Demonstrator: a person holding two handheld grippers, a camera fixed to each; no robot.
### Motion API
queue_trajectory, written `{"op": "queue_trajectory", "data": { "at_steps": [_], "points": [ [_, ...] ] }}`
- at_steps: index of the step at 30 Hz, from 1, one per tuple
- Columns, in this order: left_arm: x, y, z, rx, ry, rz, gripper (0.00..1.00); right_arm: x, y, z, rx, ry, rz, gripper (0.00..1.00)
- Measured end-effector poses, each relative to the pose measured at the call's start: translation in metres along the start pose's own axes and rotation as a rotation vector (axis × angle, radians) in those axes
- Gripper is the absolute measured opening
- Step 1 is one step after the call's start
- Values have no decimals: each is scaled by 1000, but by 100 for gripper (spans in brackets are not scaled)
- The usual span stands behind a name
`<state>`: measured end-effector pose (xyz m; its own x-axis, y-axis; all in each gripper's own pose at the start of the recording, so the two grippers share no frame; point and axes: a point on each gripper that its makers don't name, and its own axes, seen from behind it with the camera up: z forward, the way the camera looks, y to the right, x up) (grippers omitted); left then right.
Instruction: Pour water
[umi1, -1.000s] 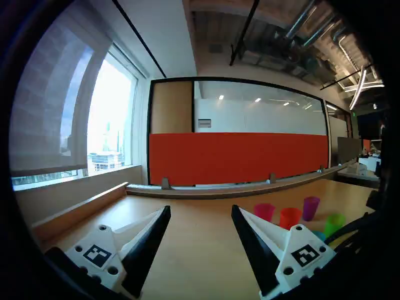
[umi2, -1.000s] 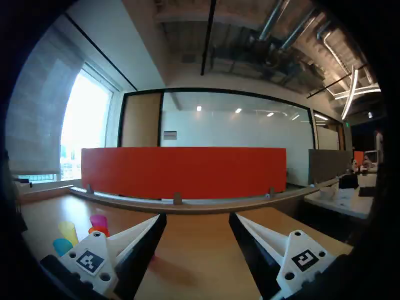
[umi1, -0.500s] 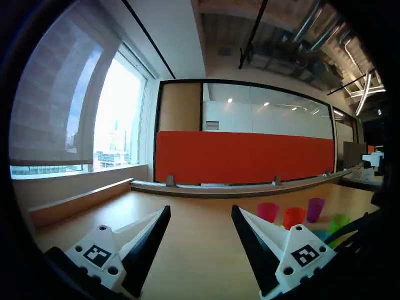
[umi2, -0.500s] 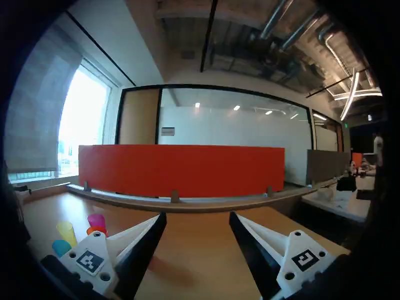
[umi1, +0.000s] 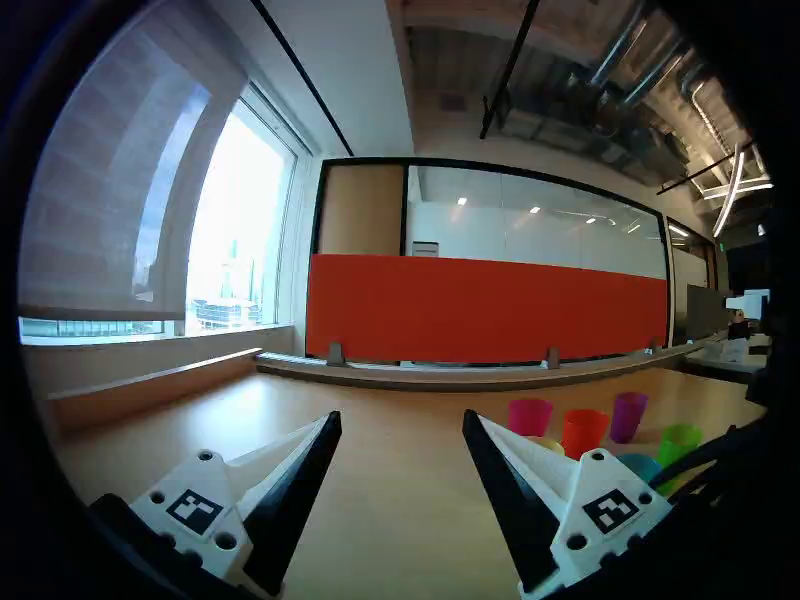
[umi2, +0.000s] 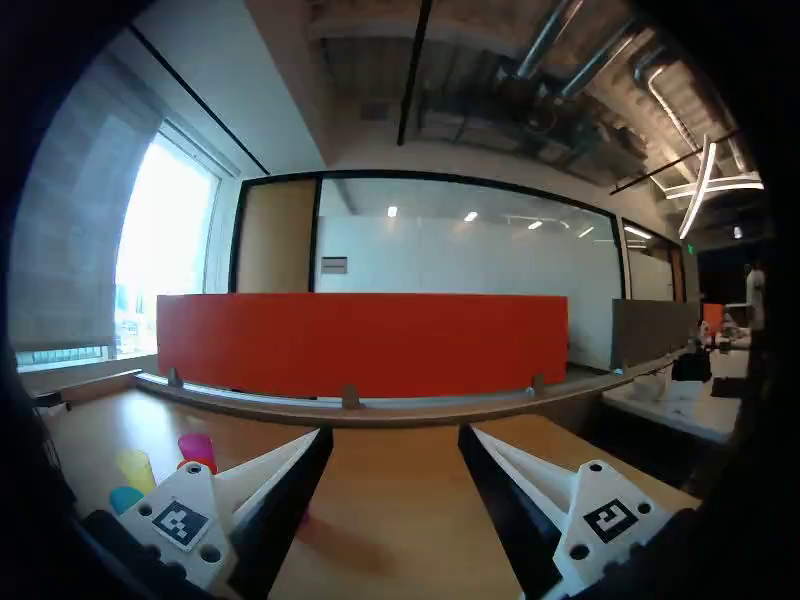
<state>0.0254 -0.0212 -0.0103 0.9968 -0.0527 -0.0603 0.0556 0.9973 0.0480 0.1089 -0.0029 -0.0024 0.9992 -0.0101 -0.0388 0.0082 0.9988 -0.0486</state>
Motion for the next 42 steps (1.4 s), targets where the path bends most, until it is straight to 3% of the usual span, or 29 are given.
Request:
{"op": "queue_trajectory", "data": {
  "at_steps": [18, 42],
  "points": [
    [-18, 11, 5, -9, -22, 48, 90, 3, -3, -2, 9, 4, -5, 97],
    [-27, 15, 8, -18, -58, 55, 90, -3, -3, -5, 23, 0, 0, 97]
  ]
}}
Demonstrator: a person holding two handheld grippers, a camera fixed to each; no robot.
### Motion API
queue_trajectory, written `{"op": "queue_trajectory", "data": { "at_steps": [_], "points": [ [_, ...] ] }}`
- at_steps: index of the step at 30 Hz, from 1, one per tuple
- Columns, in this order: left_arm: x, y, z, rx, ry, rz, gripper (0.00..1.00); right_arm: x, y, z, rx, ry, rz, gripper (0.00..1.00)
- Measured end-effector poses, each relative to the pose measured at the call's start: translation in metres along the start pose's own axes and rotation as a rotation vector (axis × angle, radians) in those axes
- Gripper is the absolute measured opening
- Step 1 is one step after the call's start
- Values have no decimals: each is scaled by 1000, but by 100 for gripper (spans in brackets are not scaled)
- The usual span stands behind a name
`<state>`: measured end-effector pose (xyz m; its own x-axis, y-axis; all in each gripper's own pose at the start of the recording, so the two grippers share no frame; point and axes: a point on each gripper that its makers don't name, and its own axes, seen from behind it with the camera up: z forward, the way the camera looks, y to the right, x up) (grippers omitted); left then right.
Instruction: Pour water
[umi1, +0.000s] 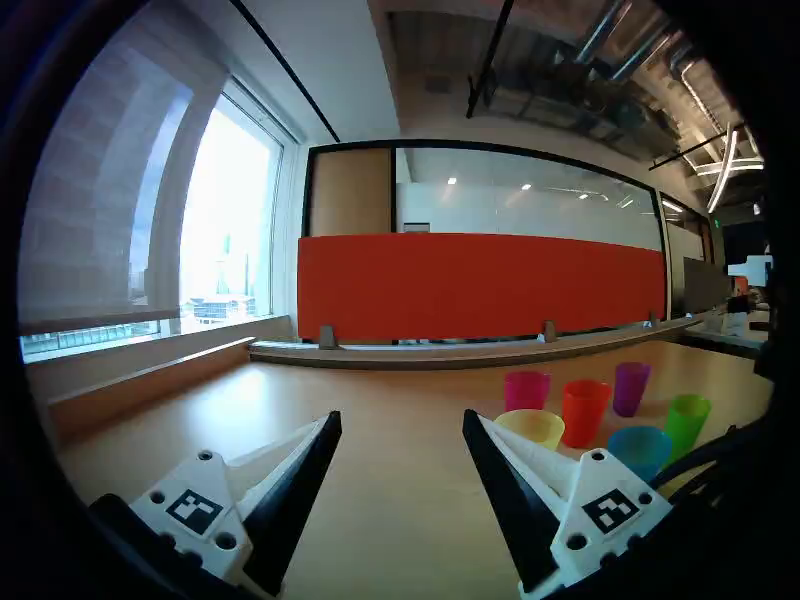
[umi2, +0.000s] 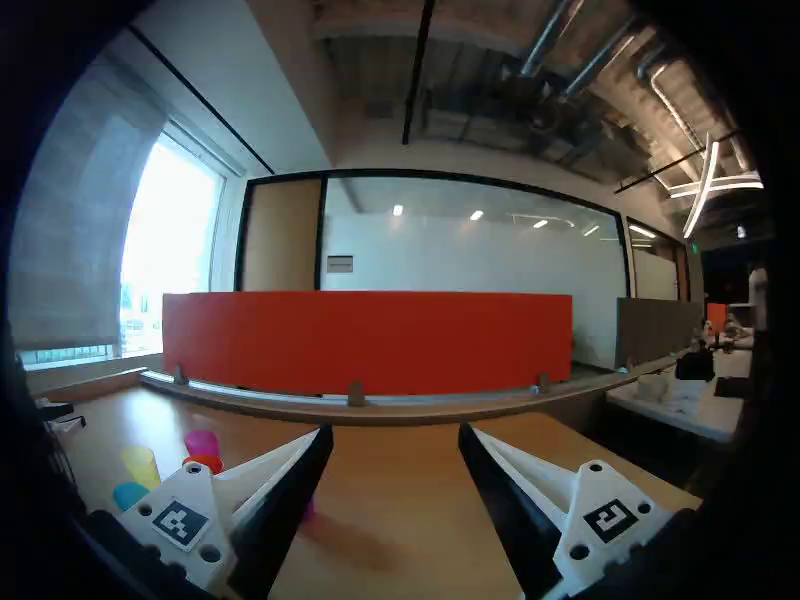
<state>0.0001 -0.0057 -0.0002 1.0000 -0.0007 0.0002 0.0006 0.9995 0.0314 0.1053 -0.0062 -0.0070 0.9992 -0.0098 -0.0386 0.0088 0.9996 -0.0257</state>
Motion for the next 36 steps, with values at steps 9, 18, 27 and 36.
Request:
{"op": "queue_trajectory", "data": {
  "at_steps": [9, 18, 27, 36],
  "points": [
    [0, 0, 0, 0, 0, 0, 91, -5, -1, -3, 22, 25, 13, 97],
    [0, 0, 0, 0, 0, 0, 91, -4, 3, -8, 33, 64, 39, 97],
    [0, 0, 0, 0, 0, 0, 92, -19, -1, -9, 51, 62, 48, 97],
    [0, 1, 0, 0, 0, 1, 92, -38, 0, -7, 45, 53, 30, 97]
  ]
}}
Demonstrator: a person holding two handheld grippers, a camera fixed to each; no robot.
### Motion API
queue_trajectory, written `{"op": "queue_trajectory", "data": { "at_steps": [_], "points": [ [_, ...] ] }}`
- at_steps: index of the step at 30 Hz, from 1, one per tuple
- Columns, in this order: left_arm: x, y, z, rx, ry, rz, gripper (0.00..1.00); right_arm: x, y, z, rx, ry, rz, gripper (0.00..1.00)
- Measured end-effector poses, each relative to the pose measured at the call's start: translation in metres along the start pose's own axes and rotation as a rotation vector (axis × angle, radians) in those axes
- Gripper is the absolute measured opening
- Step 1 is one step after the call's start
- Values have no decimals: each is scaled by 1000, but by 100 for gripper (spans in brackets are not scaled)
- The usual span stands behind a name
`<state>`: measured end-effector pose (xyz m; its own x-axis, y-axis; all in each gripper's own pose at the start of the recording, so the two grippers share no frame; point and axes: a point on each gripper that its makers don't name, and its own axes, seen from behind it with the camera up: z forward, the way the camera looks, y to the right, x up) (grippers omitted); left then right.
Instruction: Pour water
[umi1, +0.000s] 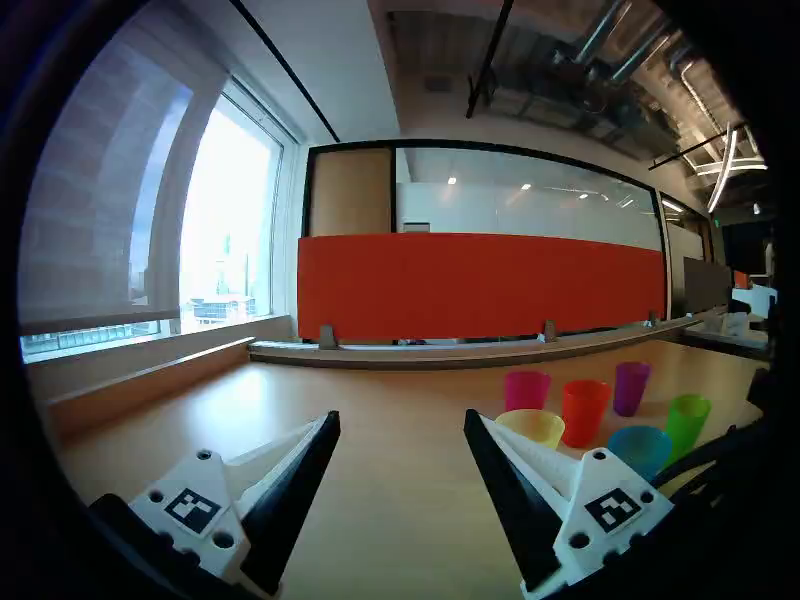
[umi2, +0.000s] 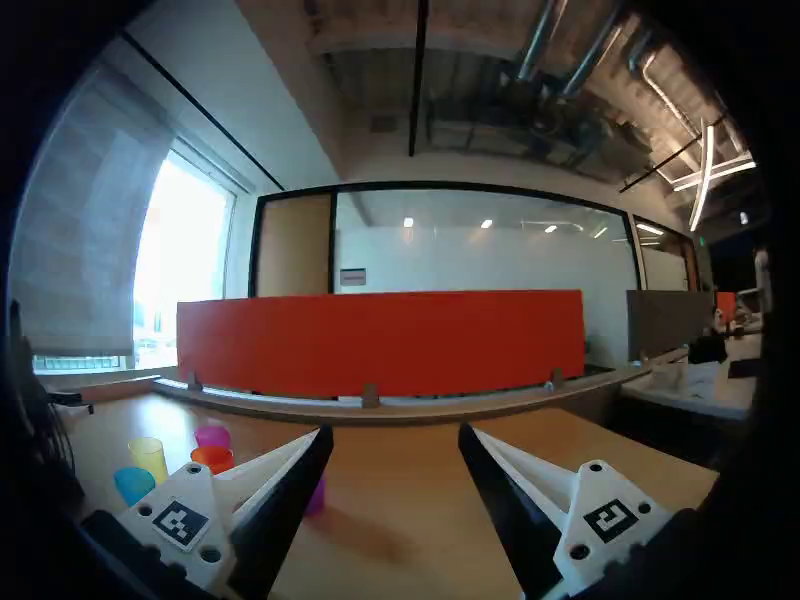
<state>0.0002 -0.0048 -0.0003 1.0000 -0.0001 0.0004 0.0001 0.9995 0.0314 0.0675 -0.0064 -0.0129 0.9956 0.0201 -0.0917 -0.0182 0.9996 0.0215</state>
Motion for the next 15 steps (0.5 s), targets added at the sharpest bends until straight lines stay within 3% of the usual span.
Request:
{"op": "queue_trajectory", "data": {
  "at_steps": [15],
  "points": [
    [0, 0, 1, 0, 0, 0, 92, -31, 4, 1, -11, -17, -15, 97]
  ]
}}
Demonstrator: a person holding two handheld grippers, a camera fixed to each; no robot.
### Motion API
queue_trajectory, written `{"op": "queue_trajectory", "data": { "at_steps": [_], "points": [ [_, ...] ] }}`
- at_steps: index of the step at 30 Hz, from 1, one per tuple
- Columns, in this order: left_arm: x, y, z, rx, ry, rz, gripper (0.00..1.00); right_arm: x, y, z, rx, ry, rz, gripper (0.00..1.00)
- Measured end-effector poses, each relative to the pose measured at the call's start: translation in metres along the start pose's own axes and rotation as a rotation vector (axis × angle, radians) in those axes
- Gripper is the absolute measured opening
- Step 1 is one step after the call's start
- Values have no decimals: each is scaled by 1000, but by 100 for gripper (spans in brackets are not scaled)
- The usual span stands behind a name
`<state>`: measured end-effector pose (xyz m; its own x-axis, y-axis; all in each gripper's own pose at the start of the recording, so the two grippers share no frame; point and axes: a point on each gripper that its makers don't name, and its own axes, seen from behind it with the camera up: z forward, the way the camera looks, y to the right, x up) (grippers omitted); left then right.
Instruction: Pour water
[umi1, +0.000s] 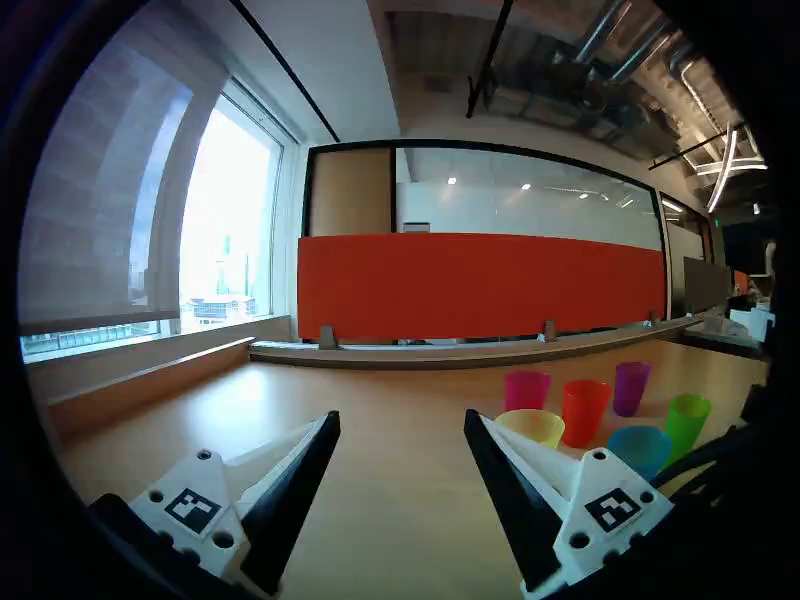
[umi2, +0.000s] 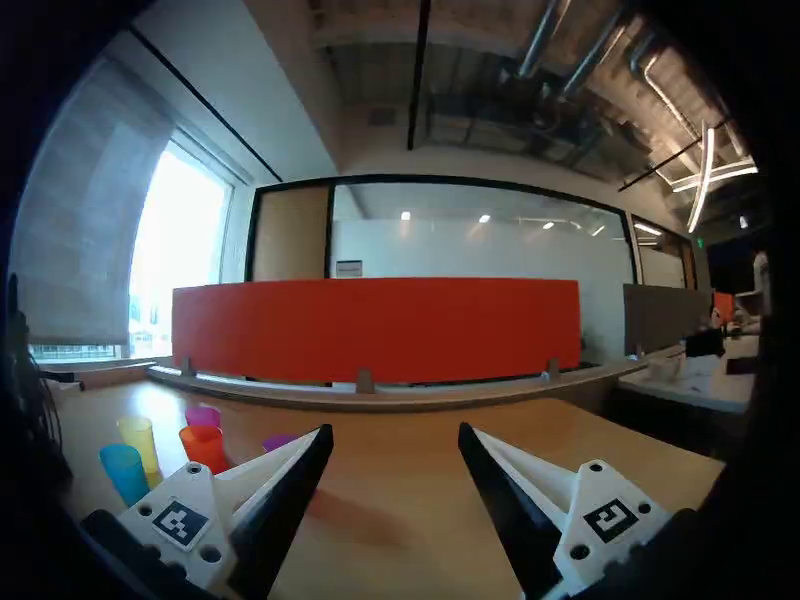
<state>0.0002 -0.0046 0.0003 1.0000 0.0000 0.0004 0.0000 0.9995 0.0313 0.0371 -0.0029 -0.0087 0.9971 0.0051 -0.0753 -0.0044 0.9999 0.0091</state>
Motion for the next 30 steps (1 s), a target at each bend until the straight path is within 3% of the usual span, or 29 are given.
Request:
{"op": "queue_trajectory", "data": {
  "at_steps": [20, 30],
  "points": [
    [0, -1, 0, 0, 0, 0, 92, -32, 3, 7, 2, -47, 19, 97],
    [0, -1, 0, 0, 0, 0, 92, -37, -1, 7, 2, -74, -6, 97]
  ]
}}
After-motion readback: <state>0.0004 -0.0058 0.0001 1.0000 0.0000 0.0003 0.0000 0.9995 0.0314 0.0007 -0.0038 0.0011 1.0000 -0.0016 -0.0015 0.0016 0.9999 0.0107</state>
